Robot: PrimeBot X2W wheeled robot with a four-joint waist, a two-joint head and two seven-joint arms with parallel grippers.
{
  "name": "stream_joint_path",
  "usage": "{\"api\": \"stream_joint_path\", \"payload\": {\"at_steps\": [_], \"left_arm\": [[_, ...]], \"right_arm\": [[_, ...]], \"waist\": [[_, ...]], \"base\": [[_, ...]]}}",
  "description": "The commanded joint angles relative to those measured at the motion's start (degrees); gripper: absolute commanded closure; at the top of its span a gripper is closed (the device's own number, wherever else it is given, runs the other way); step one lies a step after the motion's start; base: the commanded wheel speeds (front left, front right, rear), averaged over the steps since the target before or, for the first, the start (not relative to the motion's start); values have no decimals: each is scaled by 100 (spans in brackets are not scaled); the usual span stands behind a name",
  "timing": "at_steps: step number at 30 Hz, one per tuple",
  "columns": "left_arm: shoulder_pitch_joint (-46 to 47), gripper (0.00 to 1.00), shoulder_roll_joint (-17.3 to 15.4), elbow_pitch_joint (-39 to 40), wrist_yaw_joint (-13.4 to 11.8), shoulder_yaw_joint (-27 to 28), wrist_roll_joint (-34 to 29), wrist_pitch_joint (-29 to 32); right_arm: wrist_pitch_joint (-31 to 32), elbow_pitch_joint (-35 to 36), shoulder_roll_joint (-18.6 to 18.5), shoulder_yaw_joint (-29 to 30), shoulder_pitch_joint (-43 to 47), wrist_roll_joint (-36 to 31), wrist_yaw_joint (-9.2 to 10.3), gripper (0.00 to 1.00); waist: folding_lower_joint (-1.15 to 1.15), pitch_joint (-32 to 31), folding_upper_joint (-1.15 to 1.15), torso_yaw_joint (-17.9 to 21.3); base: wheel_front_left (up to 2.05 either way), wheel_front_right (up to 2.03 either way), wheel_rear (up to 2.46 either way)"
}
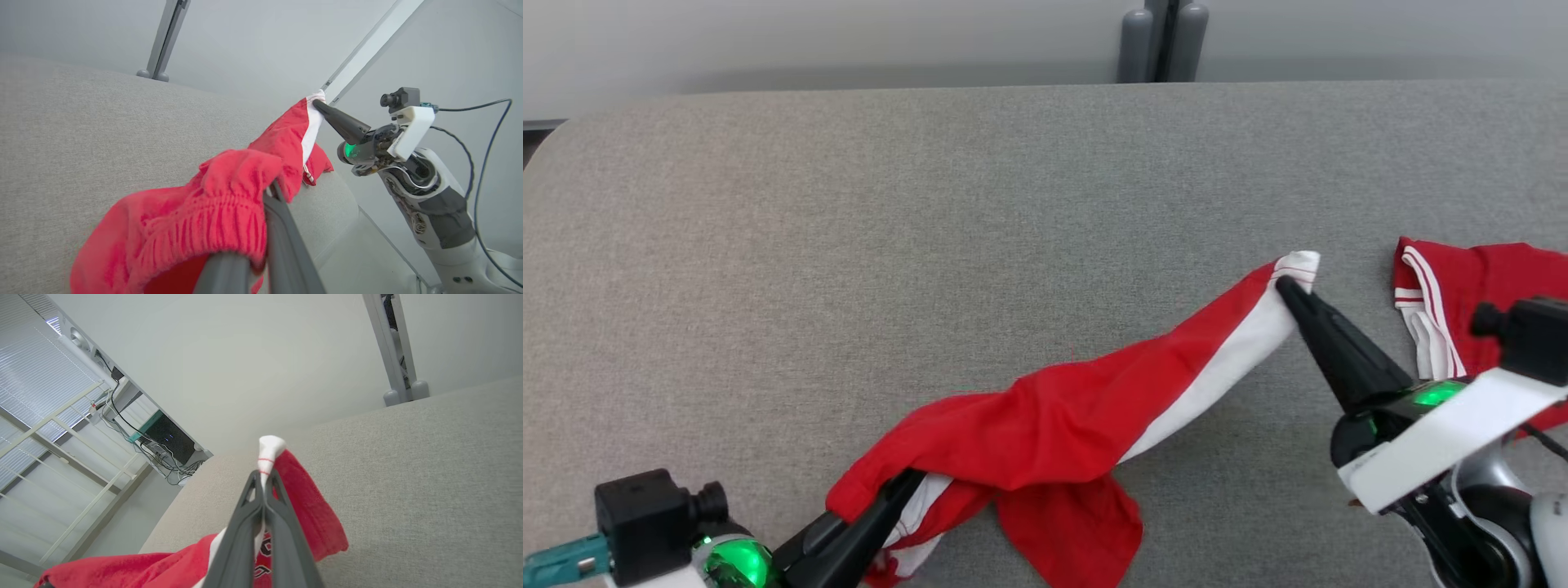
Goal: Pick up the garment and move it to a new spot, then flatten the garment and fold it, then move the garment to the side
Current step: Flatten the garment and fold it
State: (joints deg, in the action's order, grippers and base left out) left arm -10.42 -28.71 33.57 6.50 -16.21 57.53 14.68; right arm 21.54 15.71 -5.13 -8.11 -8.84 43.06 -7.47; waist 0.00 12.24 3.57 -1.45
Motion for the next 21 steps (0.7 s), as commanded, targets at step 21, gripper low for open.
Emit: {"api": "stream_joint_path", "payload": {"at_steps": [21], "left_arm": [[3910,100,-1166,-106,-654,890,2464,2182]], "right_arm": [[2247,744,199,1671,-2861,-484,-4,100]], "waist": [[0,1163,0,530]], "base": [[0,0,0]]}}
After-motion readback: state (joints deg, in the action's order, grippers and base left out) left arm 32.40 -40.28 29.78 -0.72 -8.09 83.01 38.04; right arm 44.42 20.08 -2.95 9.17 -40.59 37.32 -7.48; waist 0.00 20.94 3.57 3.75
